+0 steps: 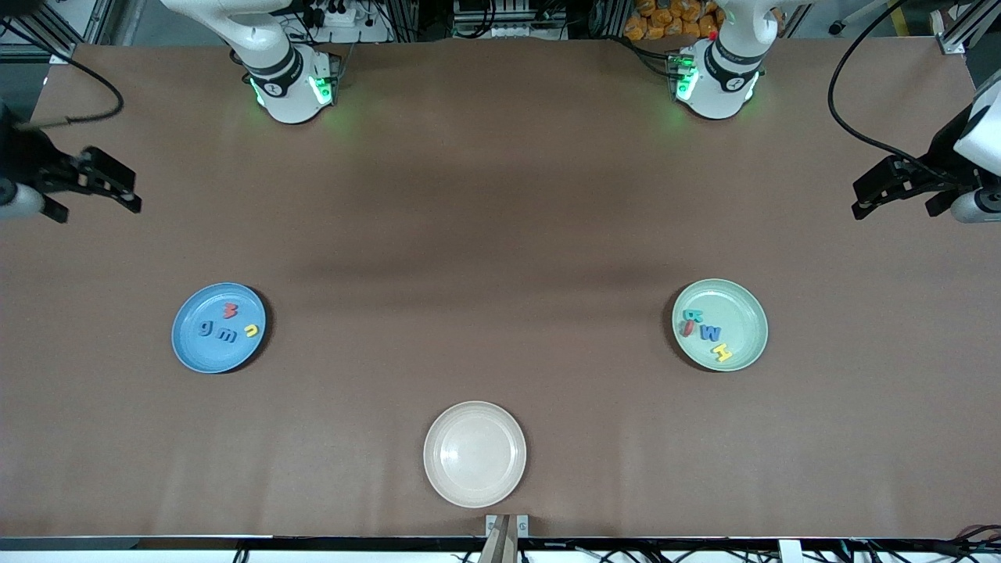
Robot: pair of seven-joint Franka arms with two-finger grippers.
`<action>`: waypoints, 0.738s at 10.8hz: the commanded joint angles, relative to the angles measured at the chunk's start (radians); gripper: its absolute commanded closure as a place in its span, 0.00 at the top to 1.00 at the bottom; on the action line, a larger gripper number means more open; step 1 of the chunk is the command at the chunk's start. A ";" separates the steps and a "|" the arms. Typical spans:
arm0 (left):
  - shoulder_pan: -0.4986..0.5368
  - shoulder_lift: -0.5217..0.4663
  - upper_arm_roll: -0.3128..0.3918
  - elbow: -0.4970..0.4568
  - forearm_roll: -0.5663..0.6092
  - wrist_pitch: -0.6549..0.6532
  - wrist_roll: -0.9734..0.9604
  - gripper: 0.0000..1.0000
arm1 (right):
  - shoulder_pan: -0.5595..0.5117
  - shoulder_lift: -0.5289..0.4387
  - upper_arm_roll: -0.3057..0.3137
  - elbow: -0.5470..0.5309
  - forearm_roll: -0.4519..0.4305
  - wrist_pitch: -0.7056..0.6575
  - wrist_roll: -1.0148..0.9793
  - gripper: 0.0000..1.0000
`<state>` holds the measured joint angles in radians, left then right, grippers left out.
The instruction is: Sort upper and lower case letters into plates
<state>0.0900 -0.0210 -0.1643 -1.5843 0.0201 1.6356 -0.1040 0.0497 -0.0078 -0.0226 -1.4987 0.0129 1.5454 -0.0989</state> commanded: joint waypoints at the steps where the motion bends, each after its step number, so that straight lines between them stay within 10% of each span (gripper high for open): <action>1: -0.006 -0.008 0.002 0.009 0.009 -0.010 0.013 1.00 | -0.001 0.014 0.007 0.040 -0.010 -0.027 0.053 1.00; 8: -0.007 -0.004 0.000 0.009 0.007 -0.013 0.018 1.00 | -0.002 0.022 0.006 0.000 -0.018 -0.022 0.070 1.00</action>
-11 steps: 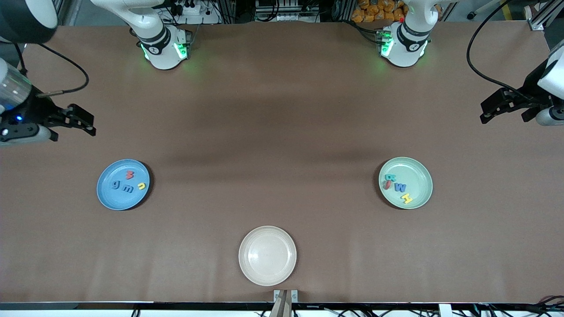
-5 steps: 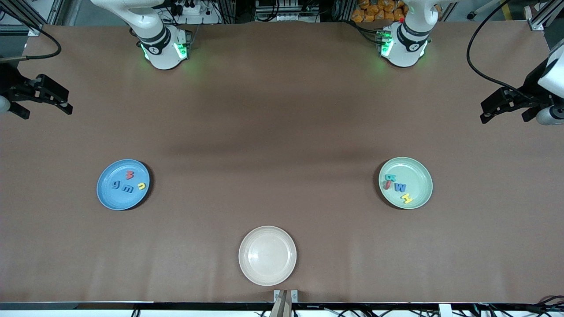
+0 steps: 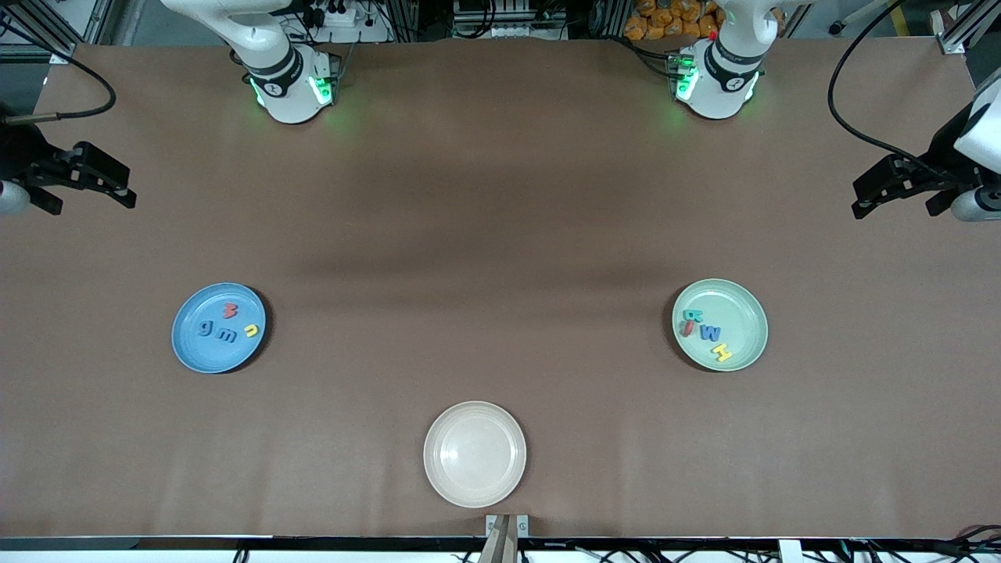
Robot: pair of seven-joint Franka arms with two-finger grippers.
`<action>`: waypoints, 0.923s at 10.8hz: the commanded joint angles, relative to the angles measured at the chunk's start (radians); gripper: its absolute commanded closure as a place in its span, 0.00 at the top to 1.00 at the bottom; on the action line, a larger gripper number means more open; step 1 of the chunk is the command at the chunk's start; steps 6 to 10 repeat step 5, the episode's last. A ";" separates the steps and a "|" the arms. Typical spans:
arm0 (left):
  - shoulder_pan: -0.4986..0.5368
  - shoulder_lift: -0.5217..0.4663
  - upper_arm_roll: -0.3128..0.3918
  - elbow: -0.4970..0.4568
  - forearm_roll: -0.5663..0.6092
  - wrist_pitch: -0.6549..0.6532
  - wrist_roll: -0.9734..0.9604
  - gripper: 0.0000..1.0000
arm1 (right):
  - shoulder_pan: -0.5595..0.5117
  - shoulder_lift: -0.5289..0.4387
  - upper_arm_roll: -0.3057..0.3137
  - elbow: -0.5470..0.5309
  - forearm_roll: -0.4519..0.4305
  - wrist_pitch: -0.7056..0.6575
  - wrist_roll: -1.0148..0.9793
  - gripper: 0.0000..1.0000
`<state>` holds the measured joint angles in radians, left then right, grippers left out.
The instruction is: Sort upper and lower case letters into plates
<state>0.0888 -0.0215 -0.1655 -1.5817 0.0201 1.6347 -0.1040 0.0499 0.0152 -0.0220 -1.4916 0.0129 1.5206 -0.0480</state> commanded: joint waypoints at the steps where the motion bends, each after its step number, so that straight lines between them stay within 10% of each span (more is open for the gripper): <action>1: -0.009 0.005 0.000 0.006 0.003 -0.012 0.020 1.00 | -0.002 -0.001 0.004 -0.007 -0.017 0.003 0.019 1.00; 10: -0.009 0.006 0.000 0.005 -0.006 -0.012 0.018 1.00 | -0.019 0.023 0.002 -0.051 -0.017 0.009 0.011 1.00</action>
